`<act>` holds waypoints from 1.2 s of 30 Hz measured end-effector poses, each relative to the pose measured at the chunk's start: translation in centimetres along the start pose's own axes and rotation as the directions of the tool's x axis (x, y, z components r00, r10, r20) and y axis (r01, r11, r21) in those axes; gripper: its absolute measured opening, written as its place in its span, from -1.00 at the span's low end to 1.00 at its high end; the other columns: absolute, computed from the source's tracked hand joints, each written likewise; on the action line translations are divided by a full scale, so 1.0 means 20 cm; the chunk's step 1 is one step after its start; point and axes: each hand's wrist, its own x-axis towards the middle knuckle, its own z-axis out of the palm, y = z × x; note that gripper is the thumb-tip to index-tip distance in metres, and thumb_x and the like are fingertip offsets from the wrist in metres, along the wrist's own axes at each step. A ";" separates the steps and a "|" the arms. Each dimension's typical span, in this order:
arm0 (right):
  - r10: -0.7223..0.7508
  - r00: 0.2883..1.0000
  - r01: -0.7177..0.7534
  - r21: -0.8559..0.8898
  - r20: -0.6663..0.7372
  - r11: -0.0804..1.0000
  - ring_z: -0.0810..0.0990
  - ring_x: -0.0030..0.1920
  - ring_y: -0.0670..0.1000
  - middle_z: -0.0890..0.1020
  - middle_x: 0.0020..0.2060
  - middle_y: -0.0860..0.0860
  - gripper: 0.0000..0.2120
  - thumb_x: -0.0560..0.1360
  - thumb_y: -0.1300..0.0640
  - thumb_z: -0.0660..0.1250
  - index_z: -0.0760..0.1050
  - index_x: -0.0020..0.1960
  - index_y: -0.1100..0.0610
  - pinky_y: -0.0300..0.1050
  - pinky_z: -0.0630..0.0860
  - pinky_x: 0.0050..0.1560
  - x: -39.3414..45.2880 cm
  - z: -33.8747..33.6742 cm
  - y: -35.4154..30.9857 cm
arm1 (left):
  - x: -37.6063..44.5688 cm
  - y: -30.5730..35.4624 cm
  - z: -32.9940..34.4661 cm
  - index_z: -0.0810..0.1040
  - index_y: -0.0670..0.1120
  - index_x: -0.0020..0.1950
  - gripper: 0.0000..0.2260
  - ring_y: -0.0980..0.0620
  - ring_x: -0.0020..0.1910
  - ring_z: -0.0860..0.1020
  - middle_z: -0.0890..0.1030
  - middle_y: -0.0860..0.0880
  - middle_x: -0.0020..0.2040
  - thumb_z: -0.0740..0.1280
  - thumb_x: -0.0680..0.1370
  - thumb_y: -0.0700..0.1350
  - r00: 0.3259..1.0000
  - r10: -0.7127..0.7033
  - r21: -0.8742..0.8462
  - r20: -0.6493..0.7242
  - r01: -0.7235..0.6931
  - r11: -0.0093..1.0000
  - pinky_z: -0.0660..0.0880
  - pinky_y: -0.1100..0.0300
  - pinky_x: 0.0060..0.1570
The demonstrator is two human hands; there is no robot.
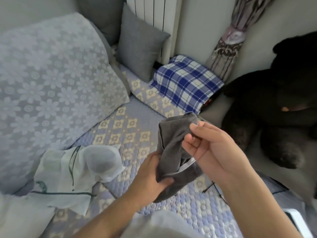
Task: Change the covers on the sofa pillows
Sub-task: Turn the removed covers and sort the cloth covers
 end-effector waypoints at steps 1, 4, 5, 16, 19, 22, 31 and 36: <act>-0.013 1.000 0.013 -0.029 0.006 0.999 0.61 -0.32 -0.02 0.55 -0.34 0.04 -0.80 0.57 0.32 0.29 0.49 -0.21 0.13 -0.11 0.63 -0.16 0.01 0.02 -0.01 | 0.00 0.02 -0.02 0.49 0.05 0.23 -0.72 0.19 0.15 0.55 0.59 0.09 0.17 0.40 0.55 0.03 1.000 -0.027 -0.021 -0.015 0.026 0.999 0.50 0.09 0.21; -0.105 0.988 0.137 -0.313 0.117 0.940 0.69 -0.09 0.08 0.67 -0.09 0.14 -0.89 0.59 0.26 0.29 0.53 0.10 0.22 -0.04 0.62 0.01 0.07 0.02 -0.06 | -0.05 0.11 -0.14 0.67 -0.08 0.16 -0.82 0.00 0.12 0.66 0.71 -0.07 0.10 0.31 0.65 -0.10 0.980 -0.199 -0.521 0.001 0.170 0.836 0.56 0.00 0.21; -0.108 0.980 0.174 -0.452 0.168 0.875 0.69 0.05 0.07 0.68 0.05 0.11 -0.81 0.61 0.20 0.28 0.54 0.20 0.18 -0.03 0.60 0.12 0.09 -0.02 -0.07 | -0.07 0.15 -0.20 0.69 -0.14 0.14 -0.78 -0.07 0.14 0.66 0.70 -0.15 0.13 0.29 0.62 -0.13 0.966 -0.256 -0.730 0.035 0.199 0.653 0.58 0.02 0.20; 0.020 0.985 0.117 -0.741 0.173 0.661 0.65 -0.02 -0.07 0.72 -0.06 -0.04 -0.75 0.58 0.28 0.34 0.67 0.04 -0.05 -0.04 0.51 0.07 0.14 -0.15 0.52 | -0.19 0.17 -0.53 0.71 -0.22 0.10 -0.63 -0.14 -0.02 0.69 0.69 -0.24 0.06 0.24 0.66 0.01 0.787 -0.569 -0.830 0.241 0.471 0.300 0.56 0.00 0.09; 0.170 0.983 -0.110 -0.536 0.064 0.837 0.67 0.04 0.19 0.72 -0.03 0.20 -0.66 0.64 0.30 0.17 0.72 -0.02 0.11 0.10 0.55 0.14 0.14 -0.05 0.47 | -0.21 0.13 -0.63 0.69 -0.08 0.12 -0.66 -0.03 0.03 0.68 0.71 -0.11 0.08 0.23 0.68 0.10 0.771 -0.631 -0.505 0.084 0.579 0.640 0.56 0.05 0.10; 0.245 0.966 -0.170 -0.525 0.076 0.834 0.63 0.07 0.33 0.68 -0.01 0.31 -0.72 0.64 0.24 0.18 0.64 0.02 0.32 0.15 0.53 0.19 0.13 0.09 0.42 | -0.23 0.21 -0.72 0.68 0.15 0.18 -0.54 0.15 0.20 0.62 0.69 0.17 0.14 0.21 0.54 0.41 0.803 -0.557 -0.220 0.213 0.595 0.773 0.47 0.10 0.33; 0.542 0.822 -0.367 -0.565 0.175 0.739 0.65 -0.05 0.22 0.66 0.00 0.31 -0.66 0.62 0.10 0.29 0.59 0.13 0.39 0.05 0.61 0.02 0.18 0.25 0.30 | -0.28 0.22 -0.62 0.45 0.13 0.37 -0.50 0.16 0.25 0.57 0.59 0.13 0.27 0.52 0.48 0.11 0.984 -0.149 -0.072 0.095 0.156 0.985 0.52 0.00 0.30; 0.347 0.908 0.155 -0.958 0.234 0.241 0.65 0.01 0.11 0.70 -0.05 0.04 -0.73 0.50 -0.11 0.45 0.65 0.00 0.09 -0.04 0.57 -0.01 0.28 0.26 0.16 | -0.28 0.20 -0.65 0.68 -0.20 0.17 -0.70 -0.19 0.20 0.63 0.66 -0.26 0.18 0.33 0.47 -0.22 0.934 -0.307 -0.660 0.182 0.347 0.666 0.47 -0.09 0.33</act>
